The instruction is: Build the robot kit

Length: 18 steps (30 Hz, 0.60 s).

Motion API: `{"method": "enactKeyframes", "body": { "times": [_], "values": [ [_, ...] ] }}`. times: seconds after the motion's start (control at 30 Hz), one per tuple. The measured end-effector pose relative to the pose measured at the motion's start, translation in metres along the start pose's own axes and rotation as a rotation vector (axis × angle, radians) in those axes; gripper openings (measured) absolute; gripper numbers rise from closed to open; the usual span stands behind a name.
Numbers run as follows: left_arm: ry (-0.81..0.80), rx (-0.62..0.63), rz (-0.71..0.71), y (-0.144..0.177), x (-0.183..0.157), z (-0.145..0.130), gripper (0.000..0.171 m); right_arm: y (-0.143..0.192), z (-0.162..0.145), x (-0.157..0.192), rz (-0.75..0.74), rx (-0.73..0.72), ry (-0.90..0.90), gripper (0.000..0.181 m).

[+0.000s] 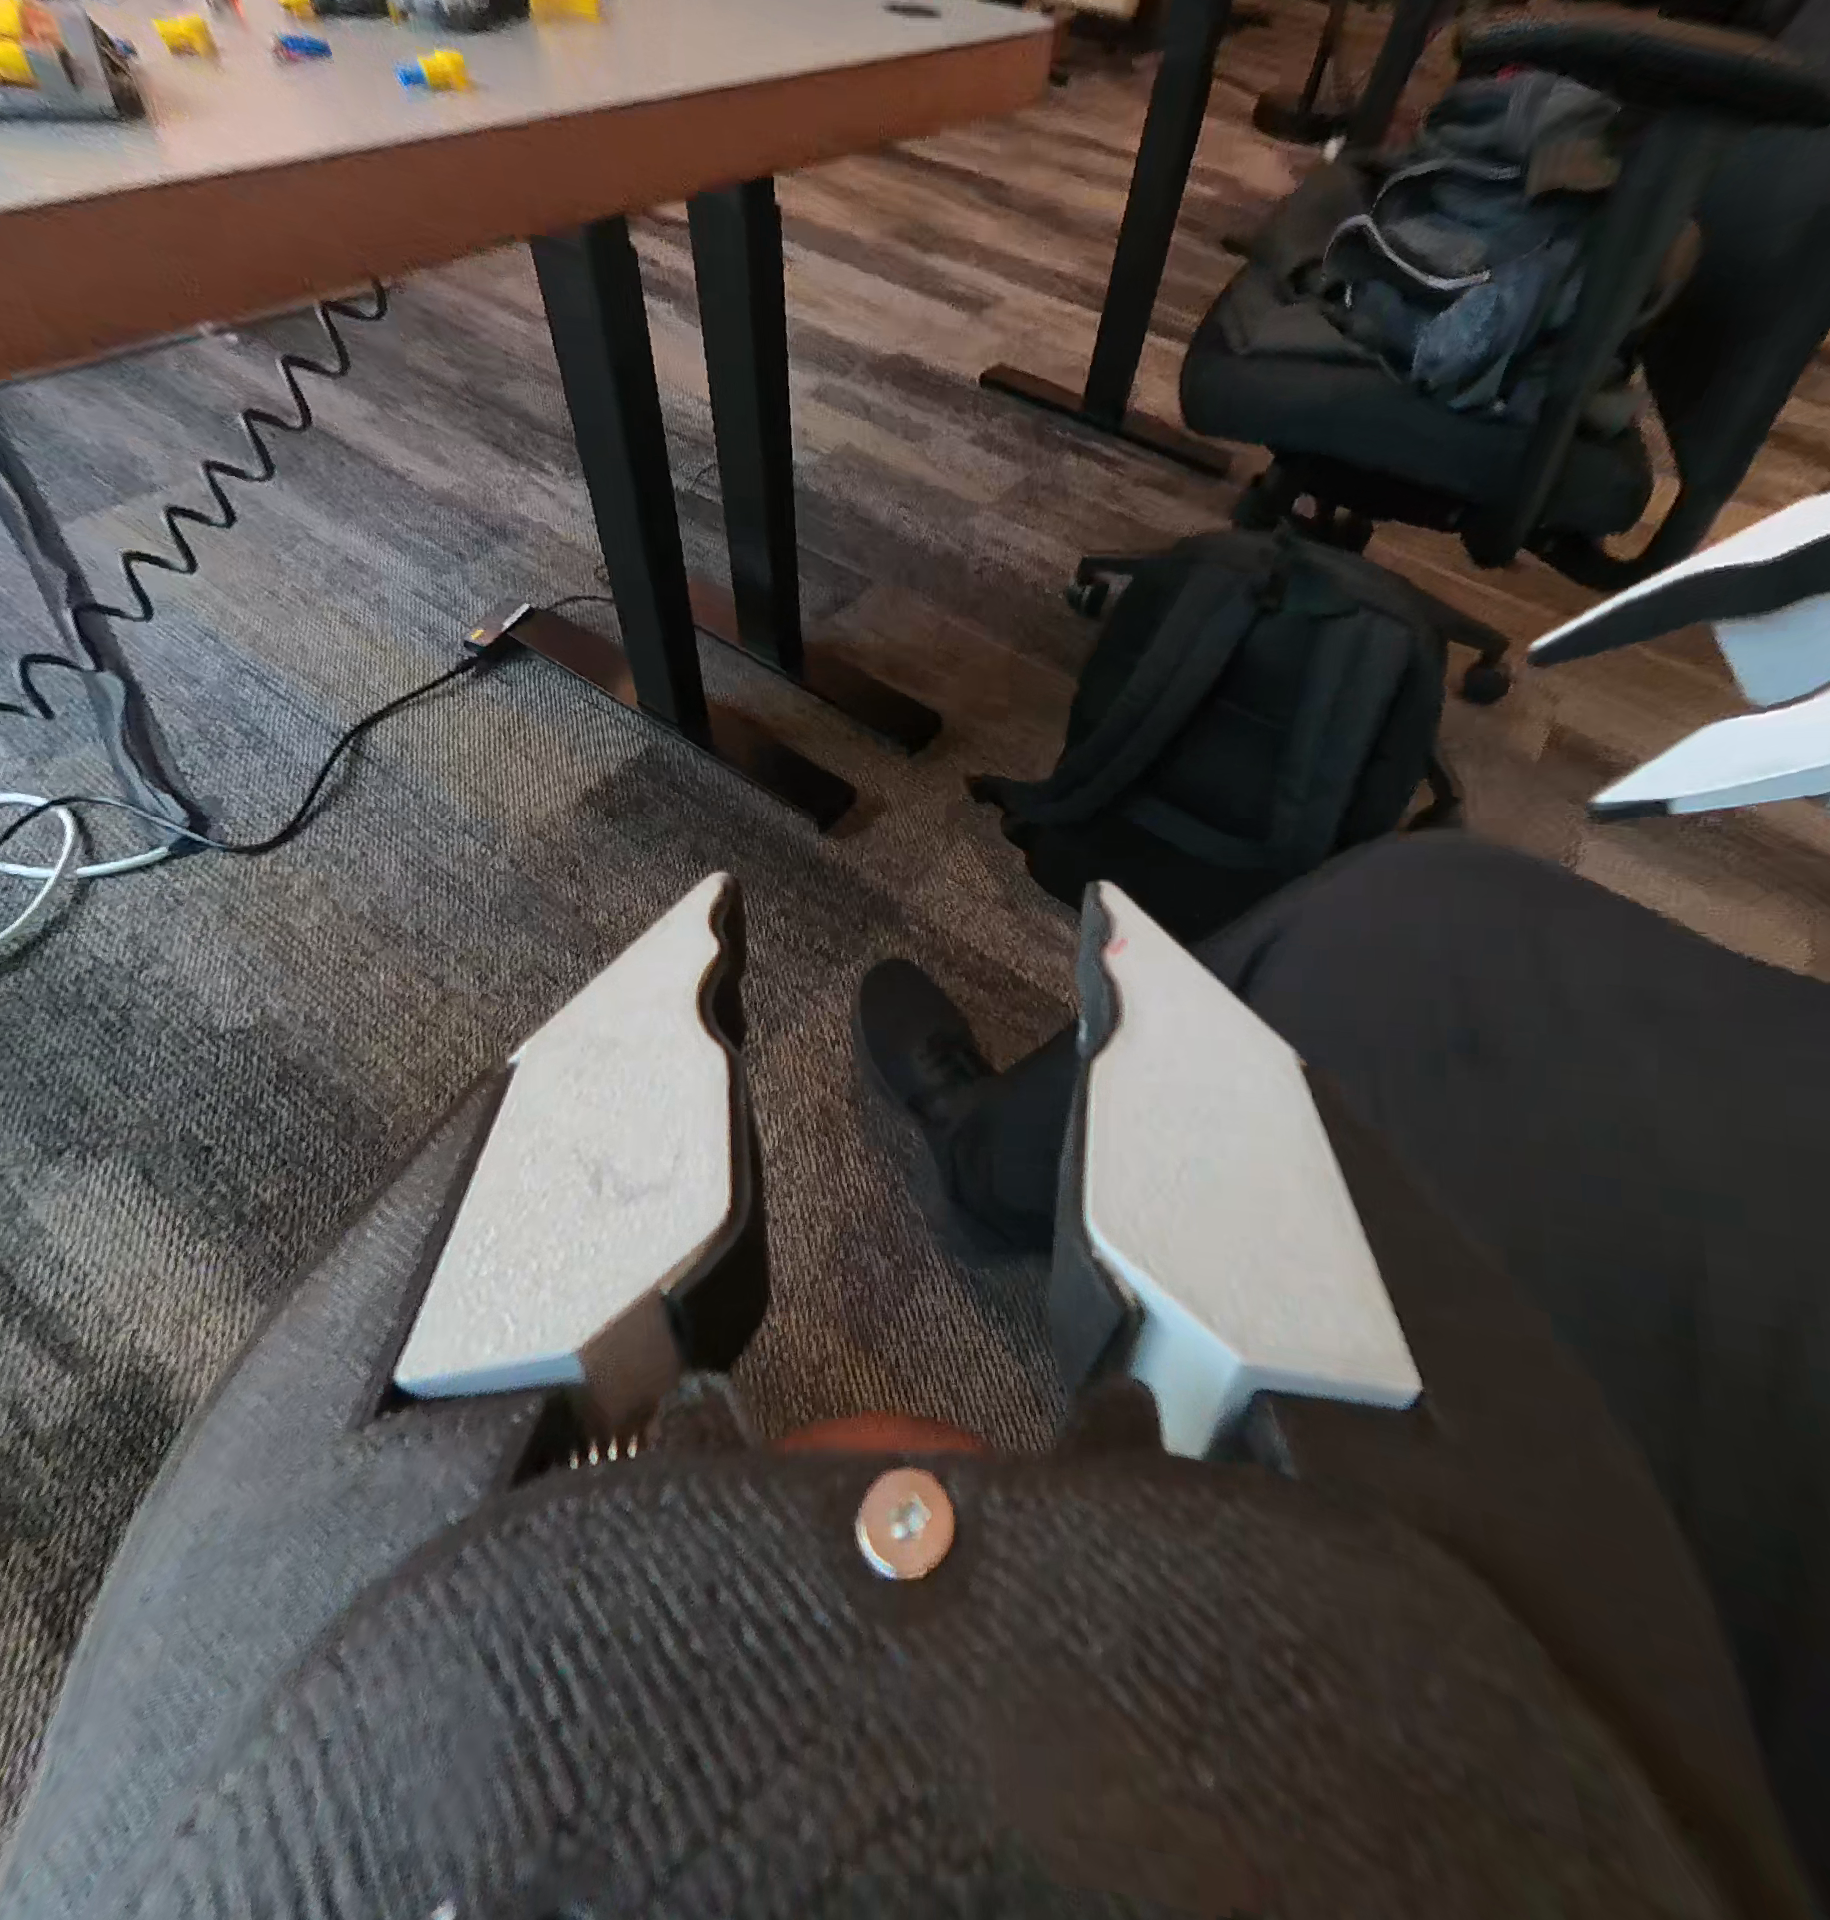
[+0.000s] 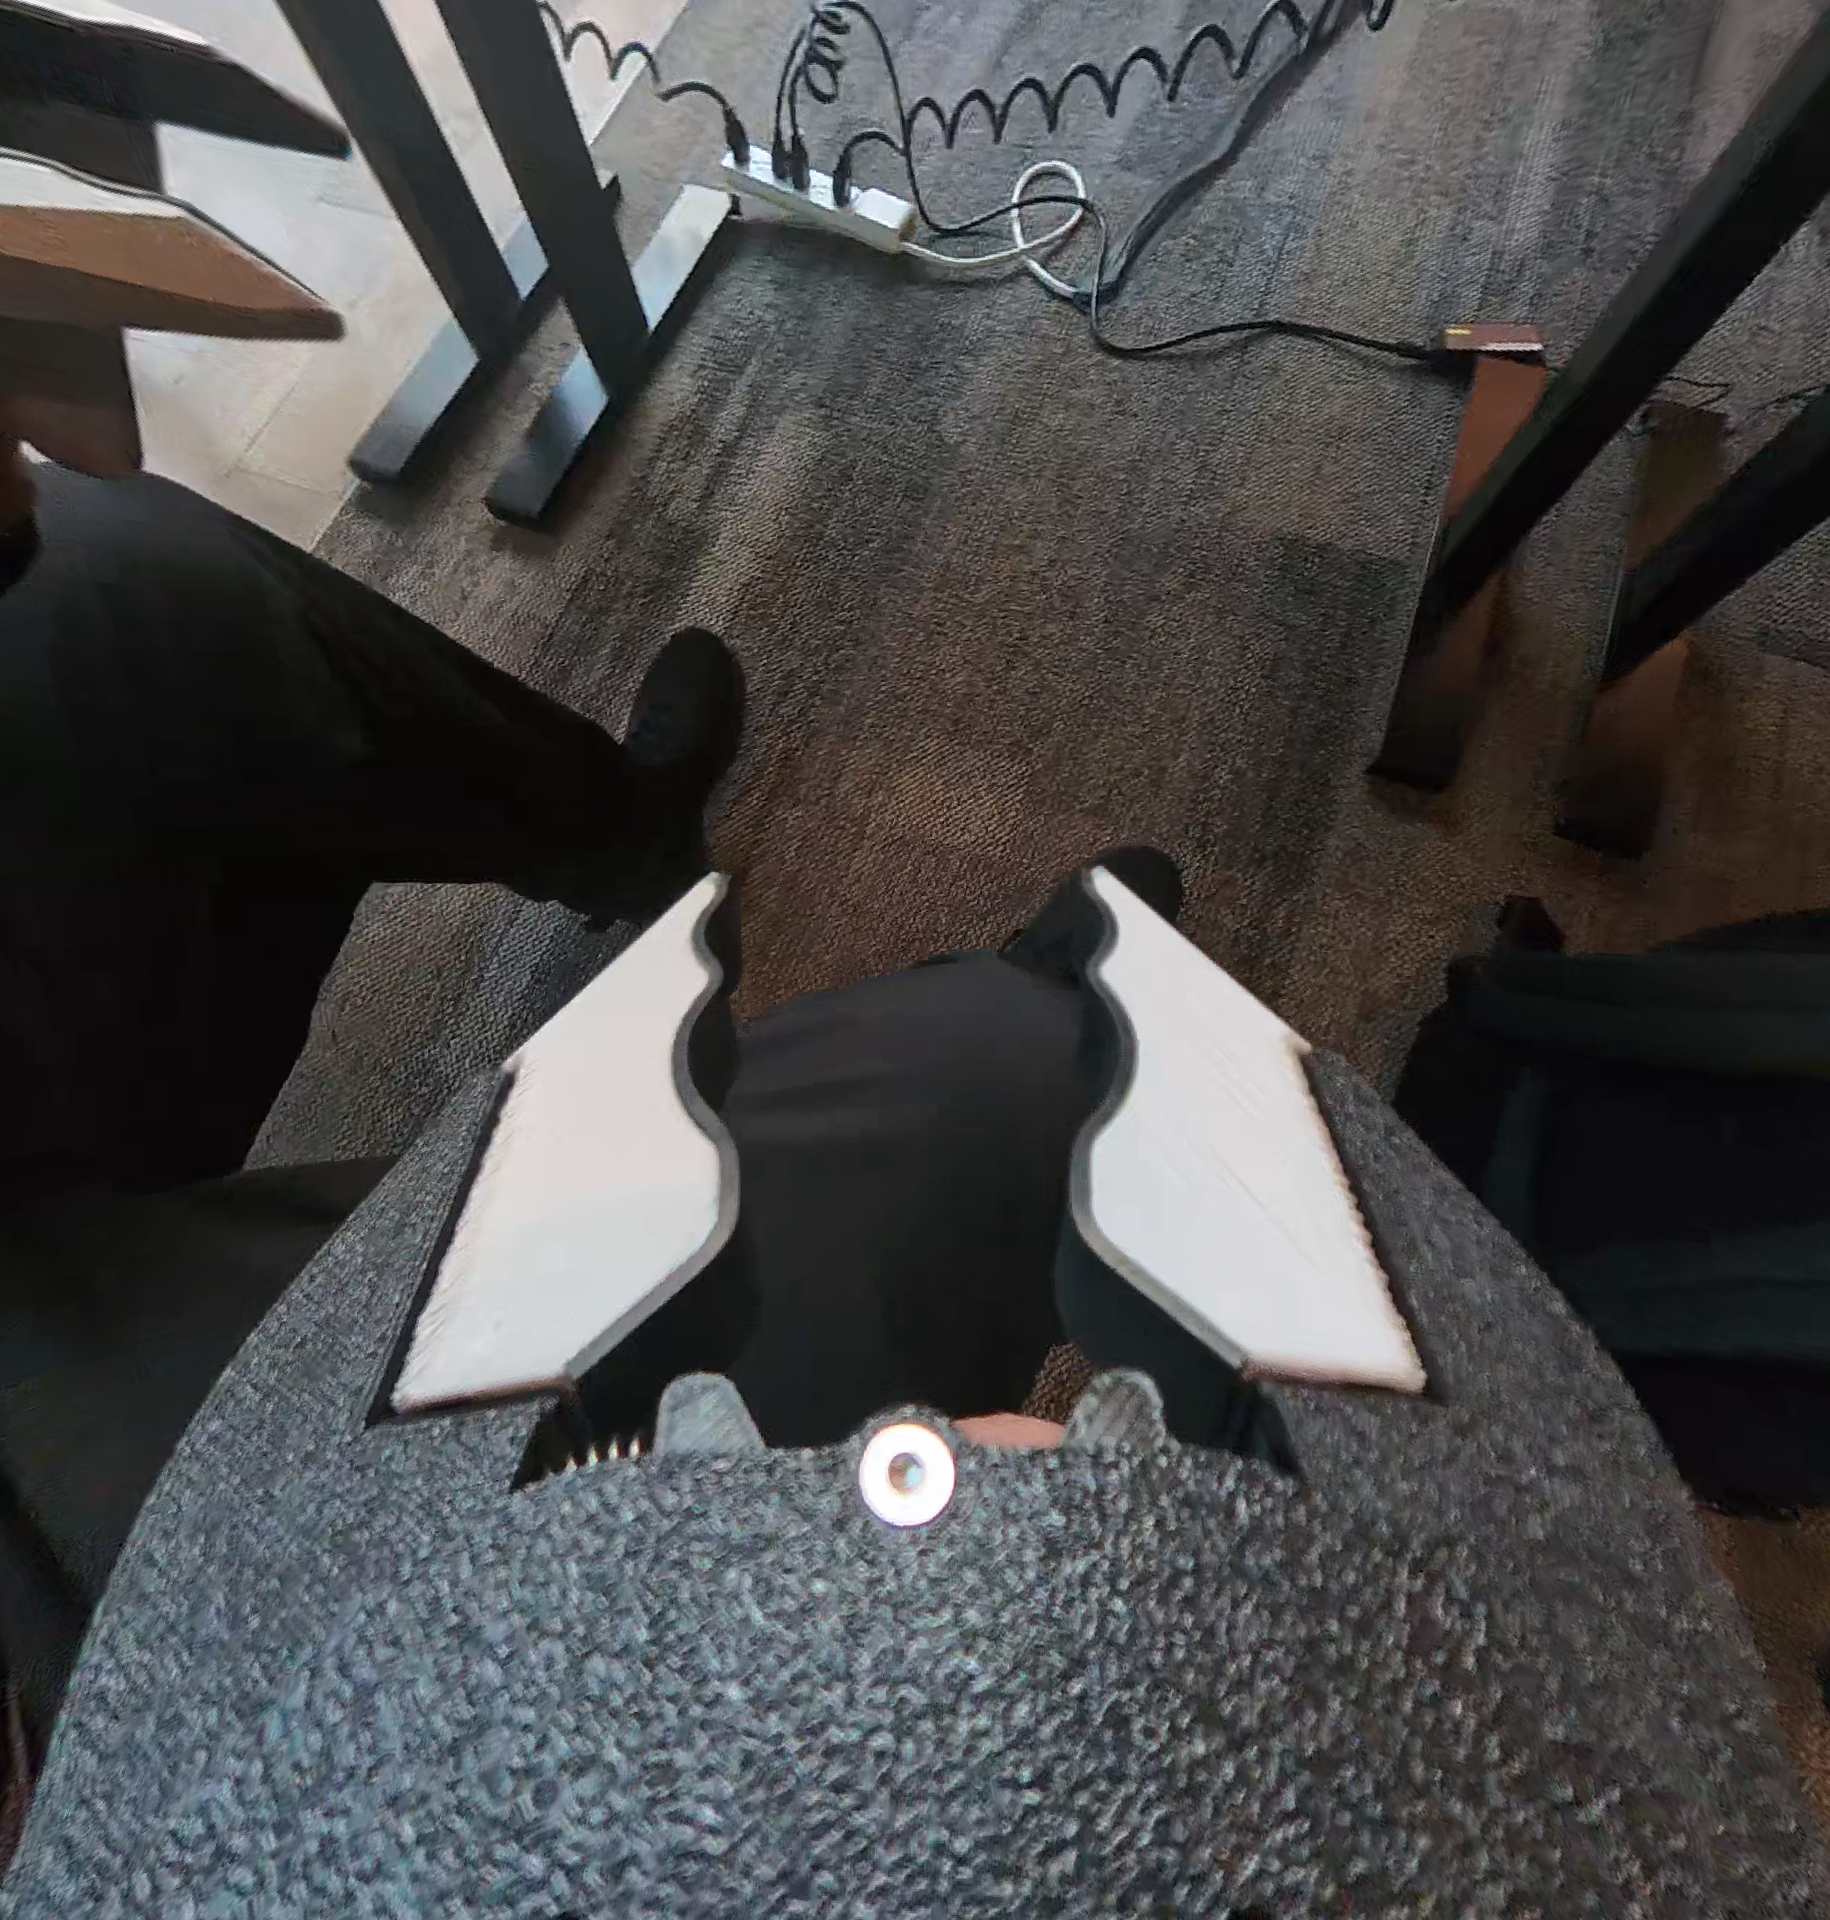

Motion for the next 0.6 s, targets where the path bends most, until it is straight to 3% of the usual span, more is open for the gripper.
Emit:
{"method": "enactKeyframes", "body": {
  "times": [0.37,0.6],
  "values": [
    [-0.059,-0.027,-0.023,-0.023,0.090,0.087,0.064,-0.073,0.109,-0.038,-0.058,-0.103,0.069,0.063],
    [0.005,-0.022,-0.068,-0.016,0.117,0.107,0.079,-0.112,0.182,-0.054,-0.053,-0.245,0.070,0.064]
  ]
}}
Point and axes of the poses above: each gripper's, where its closed fingertips meet, y back along the fingers, z out of its top, x = y × z across the jaws, the point moved 7 cm from there along y, back along the fingers, and after that the axes turned 6 degrees about -x, right-handed, at the moved point
